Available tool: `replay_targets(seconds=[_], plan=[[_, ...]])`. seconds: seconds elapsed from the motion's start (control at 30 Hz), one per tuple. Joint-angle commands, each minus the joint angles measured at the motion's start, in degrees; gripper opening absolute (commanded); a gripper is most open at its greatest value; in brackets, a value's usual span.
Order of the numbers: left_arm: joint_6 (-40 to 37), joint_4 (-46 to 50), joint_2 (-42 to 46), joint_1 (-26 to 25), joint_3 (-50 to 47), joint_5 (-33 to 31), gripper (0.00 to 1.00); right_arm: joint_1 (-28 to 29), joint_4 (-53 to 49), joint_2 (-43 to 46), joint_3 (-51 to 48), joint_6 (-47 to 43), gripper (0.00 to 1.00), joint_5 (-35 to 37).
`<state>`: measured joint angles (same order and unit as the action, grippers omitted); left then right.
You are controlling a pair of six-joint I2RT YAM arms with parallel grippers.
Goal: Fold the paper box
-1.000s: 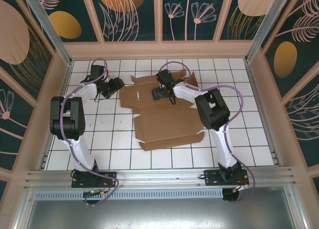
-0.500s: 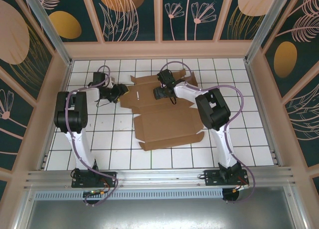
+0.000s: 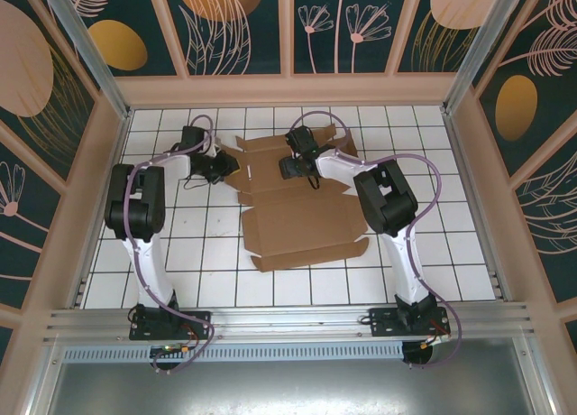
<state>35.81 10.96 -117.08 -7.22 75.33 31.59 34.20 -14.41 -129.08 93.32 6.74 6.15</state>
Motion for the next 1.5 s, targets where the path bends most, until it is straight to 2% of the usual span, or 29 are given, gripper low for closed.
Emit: replay_targets(seconds=[0.0, 0.17, 0.33, 0.43, 0.57, 0.7, 0.8, 0.9, 1.07, 1.17, 1.23, 1.33, 1.47], plan=[[-5.2, 12.7, 1.9, -4.5, 7.6, -12.4, 0.17, 0.2, -5.3, -3.3, -3.4, 2.0, 0.72, -1.8], [-4.4, 18.1, -1.5, -10.1, 15.8, -16.7, 0.19, 0.1, -5.4, -3.4, -3.7, 2.0, 0.72, -1.1], [-5.3, 24.6, -8.7, -14.6, 24.8, -22.8, 0.22, 0.0, -5.8, -2.9, -3.8, 2.3, 0.71, -0.7], [-5.2, 28.7, -12.9, -16.6, 30.2, -27.3, 0.33, 0.0, -6.0, -2.8, -3.9, 2.5, 0.71, -0.7], [-4.8, 29.9, -15.4, -19.4, 34.6, -27.0, 0.47, 0.0, -5.7, -2.6, -4.5, 2.9, 0.71, -0.9], [-4.0, 29.9, -16.0, -20.1, 36.2, -25.6, 0.5, 0.0, -5.6, -2.5, -4.9, 2.9, 0.71, -0.6], [-4.9, 31.3, -14.1, -19.8, 37.0, -29.3, 0.5, 0.1, -5.7, -2.2, -5.3, 2.9, 0.71, -0.4], [-5.4, 30.0, -8.1, -18.2, 33.9, -28.4, 0.54, -0.1, -5.4, -1.6, -6.2, 2.9, 0.71, -0.6], [-4.1, 20.2, 9.7, -12.0, 16.6, -24.2, 0.63, -0.2, -4.7, -0.8, -7.4, 3.1, 0.71, -1.0], [-5.2, 18.9, 16.9, -10.5, 7.8, -24.7, 0.61, -0.3, -4.2, -0.9, -8.1, 3.3, 0.71, -1.2], [-5.6, 17.5, 21.4, -10.5, 2.0, -22.9, 0.58, -0.3, -3.7, -0.9, -8.5, 3.5, 0.71, -1.4], [-4.1, 13.8, 24.8, -10.7, -6.2, -20.6, 0.54, -0.2, -3.5, -1.3, -8.7, 3.6, 0.69, -1.7], [-3.2, 10.9, 23.7, -11.2, -11.3, -19.7, 0.52, -0.3, -3.5, -1.6, -8.9, 3.7, 0.68, -2.0]])
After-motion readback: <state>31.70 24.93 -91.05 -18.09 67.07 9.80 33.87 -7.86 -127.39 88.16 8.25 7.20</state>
